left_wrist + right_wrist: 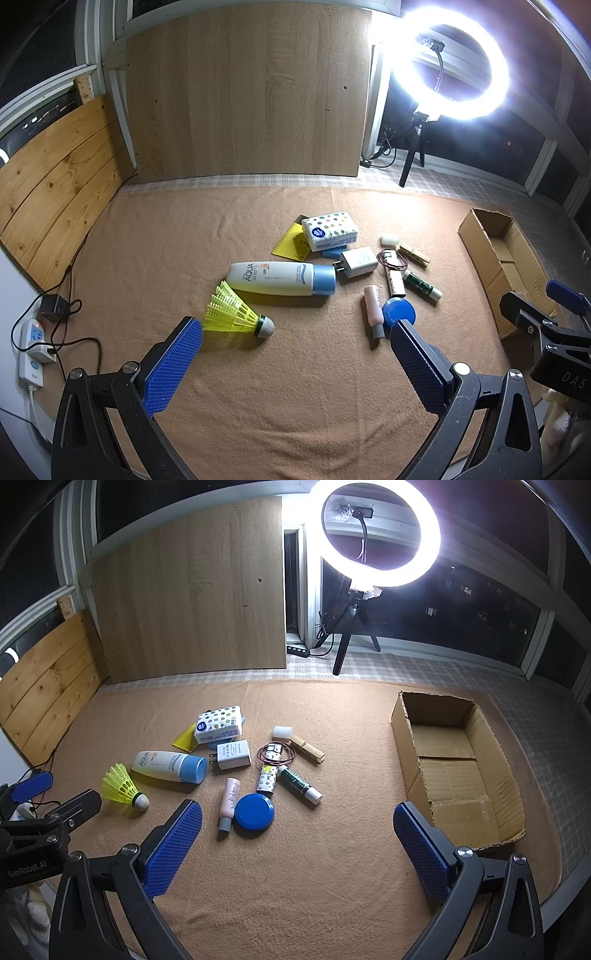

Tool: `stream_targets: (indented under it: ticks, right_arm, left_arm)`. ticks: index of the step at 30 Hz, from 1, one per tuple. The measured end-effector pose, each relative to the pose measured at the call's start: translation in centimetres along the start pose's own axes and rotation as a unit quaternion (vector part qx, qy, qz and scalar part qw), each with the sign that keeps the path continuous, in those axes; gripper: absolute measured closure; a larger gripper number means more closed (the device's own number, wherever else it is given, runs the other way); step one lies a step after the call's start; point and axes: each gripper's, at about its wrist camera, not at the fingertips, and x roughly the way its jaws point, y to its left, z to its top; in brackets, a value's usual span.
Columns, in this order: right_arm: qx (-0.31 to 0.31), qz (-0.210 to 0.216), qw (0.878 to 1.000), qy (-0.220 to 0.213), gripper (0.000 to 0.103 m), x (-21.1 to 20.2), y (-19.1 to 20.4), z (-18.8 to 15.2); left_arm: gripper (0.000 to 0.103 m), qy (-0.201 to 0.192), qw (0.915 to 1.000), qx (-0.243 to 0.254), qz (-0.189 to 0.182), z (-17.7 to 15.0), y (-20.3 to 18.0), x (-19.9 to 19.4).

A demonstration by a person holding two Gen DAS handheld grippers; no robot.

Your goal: Organize objects

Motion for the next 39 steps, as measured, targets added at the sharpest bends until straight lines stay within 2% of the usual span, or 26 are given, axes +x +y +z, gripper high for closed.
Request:
stream_targets:
  ticks: [12,24,29,34,39]
  right_arm:
    - [0.020,0.012,1.000,0.012,0.001,1.4,-1.4,0.1]
    - [0.041,0.047,0.997,0.052,0.002,3.9,-2.9,-0.4]
    - [0.037,0.058,0.995,0.068,0.013,5.1,-3.1,-0.5]
    - [0.026,0.064,0.994,0.082,0.029,6.3,-3.2,-0.3]
    - [0.009,0.062,0.994,0.094,0.042,7.8,-3.5,0.4]
  left_arm:
    - [0.000,0.011,0.9999,0.007,-0.008,-0.2,0.3,1.2]
    - [0.001,0.028,0.9993,0.017,-0.019,-0.8,-0.1,3.3]
    - [0.003,0.038,0.9986,0.026,-0.027,-0.9,-0.9,4.4]
    - [0.007,0.046,0.9975,0.035,-0.041,-0.7,-2.2,5.7]
    - [0.018,0.059,0.9961,0.043,-0.050,-0.3,-3.7,7.4]
